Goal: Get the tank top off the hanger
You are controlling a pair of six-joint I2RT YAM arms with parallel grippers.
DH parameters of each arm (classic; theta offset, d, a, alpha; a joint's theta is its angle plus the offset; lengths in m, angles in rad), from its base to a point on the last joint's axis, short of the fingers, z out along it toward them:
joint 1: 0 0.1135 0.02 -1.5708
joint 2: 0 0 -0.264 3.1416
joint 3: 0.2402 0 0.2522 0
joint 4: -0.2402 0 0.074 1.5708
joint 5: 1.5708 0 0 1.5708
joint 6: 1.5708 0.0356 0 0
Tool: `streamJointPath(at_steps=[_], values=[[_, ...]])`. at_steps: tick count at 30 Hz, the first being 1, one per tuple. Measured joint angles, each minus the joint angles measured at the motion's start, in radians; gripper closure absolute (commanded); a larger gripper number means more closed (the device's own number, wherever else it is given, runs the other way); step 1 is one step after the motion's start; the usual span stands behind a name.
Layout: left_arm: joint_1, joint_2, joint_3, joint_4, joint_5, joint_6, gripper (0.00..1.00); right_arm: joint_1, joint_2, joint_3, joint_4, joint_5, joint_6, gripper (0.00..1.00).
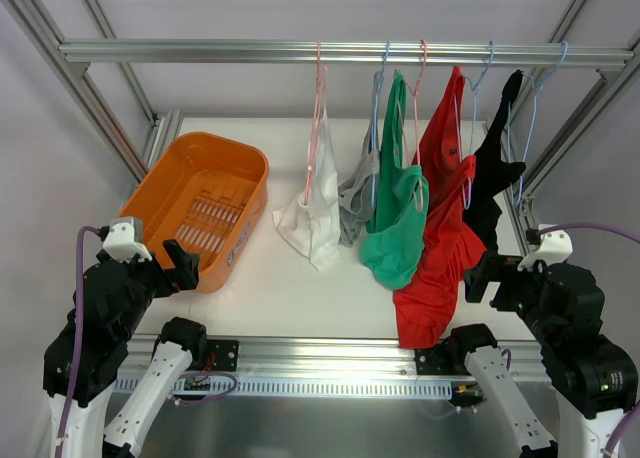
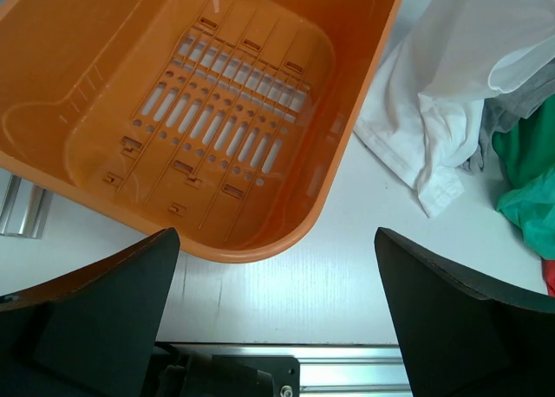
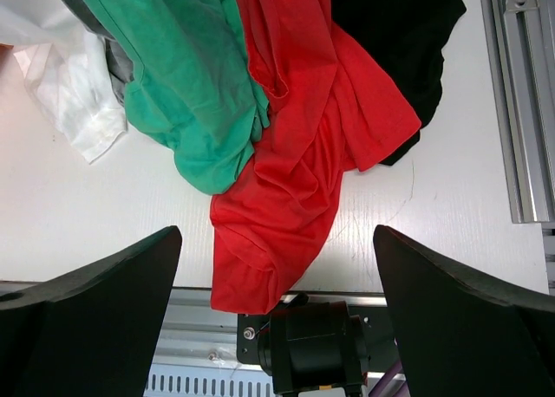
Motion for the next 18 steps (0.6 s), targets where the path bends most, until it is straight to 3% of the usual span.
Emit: streamJointPath(at_steps=[7, 12, 18], values=[[0.0, 0.0, 0.0, 0.0, -0.029, -0.008, 0.01, 0.0, 0.004, 0.014, 0.029, -0.06, 0.011, 0.0], [0.0, 0.0, 0.0, 0.0, -0.053, -0.036, 0.01, -0.001, 0.096, 0.152, 0.131, -0.305, 0.082, 0.0], [0.0, 0.002, 0.0, 0.0, -0.056, -0.06, 0.01, 0.013, 0.367, 0.354, 0.361, -0.549, 0.207, 0.02]])
